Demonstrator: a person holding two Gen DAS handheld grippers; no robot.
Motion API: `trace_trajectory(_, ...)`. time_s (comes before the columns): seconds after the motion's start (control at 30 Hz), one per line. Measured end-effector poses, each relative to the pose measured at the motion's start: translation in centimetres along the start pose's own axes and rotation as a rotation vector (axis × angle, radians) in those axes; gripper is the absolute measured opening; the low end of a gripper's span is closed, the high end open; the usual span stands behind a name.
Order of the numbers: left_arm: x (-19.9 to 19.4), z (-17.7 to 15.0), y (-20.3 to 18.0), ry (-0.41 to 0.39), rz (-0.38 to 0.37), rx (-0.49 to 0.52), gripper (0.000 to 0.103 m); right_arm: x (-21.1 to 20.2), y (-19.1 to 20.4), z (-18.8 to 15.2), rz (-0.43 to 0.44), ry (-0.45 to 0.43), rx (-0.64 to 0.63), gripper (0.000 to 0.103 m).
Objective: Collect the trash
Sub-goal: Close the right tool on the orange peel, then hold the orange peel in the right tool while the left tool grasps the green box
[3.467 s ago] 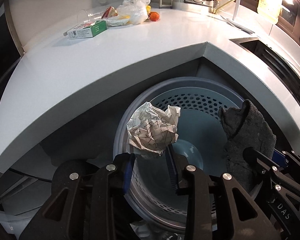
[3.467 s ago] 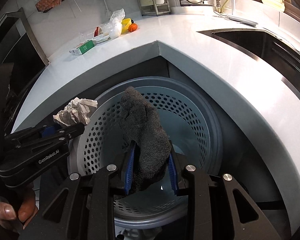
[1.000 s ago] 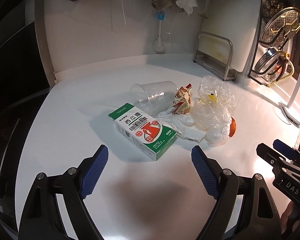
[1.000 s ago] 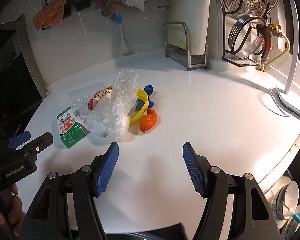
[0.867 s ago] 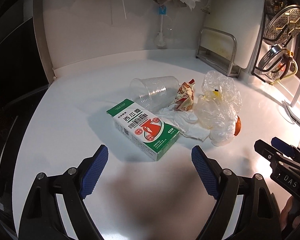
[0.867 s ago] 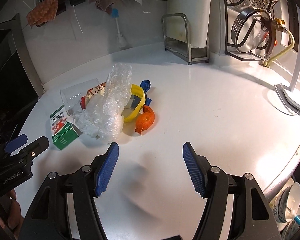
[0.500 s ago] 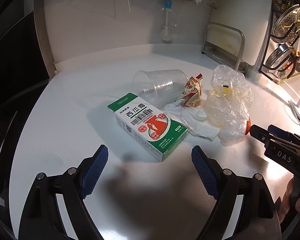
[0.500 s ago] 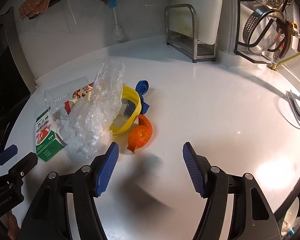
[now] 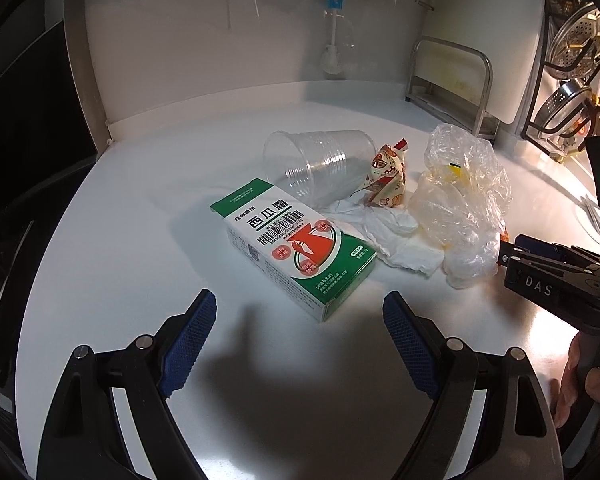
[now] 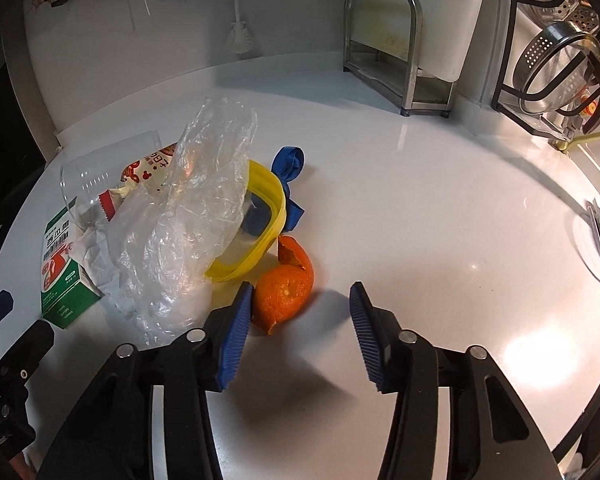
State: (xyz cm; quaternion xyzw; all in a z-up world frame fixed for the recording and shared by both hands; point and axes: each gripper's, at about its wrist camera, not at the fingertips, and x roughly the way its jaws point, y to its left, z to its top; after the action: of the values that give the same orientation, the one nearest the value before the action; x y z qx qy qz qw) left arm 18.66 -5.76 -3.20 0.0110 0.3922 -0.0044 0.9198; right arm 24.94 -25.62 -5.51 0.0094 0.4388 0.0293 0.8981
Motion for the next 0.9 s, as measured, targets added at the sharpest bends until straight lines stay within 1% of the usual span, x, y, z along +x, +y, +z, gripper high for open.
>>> trace_trajectory(0.03, 0.0, 0.0, 0.0, 0.001, 0.000, 0.000, 0.084, -0.1, 0.0, 0.0, 0.001, -0.003, -0.003, 0.038)
trace_trajectory(0.07, 0.0, 0.0, -0.1, 0.001, 0.001, 0.000, 0.084, -0.2, 0.1, -0.1, 0.006, -0.004, -0.005, 0.036)
trace_trajectory(0.13, 0.1, 0.0, -0.1, 0.003, 0.000, 0.001, 0.084, -0.3, 0.3, -0.1, 0.016, -0.007, -0.011, 0.026)
trace_trajectory(0.27, 0.2, -0.1, -0.2, 0.006, 0.003, 0.002, 0.084, -0.7, 0.4, -0.3, 0.022, -0.021, -0.018, 0.024)
trace_trajectory(0.57, -0.2, 0.0, -0.1, 0.007, 0.014, -0.012, 0.084, -1.9, -0.5, -1.8, 0.027, -0.045, 0.015, 0.021)
trace_trajectory(0.67, -0.3, 0.1, 0.3, 0.009, 0.015, -0.025, 0.087, -2.6, -0.7, -2.2, 0.016, -0.064, 0.023, 0.021)
trace_trajectory(0.77, -0.4, 0.3, 0.9, 0.012, 0.018, -0.047, 0.087, -2.9, -1.1, -2.3, 0.008, -0.072, 0.029, 0.021)
trace_trajectory(0.9, -0.2, 0.8, 1.1, 0.013, 0.034, -0.054, 0.088, -3.0, -1.7, -2.3, 0.013, -0.073, 0.050, 0.021)
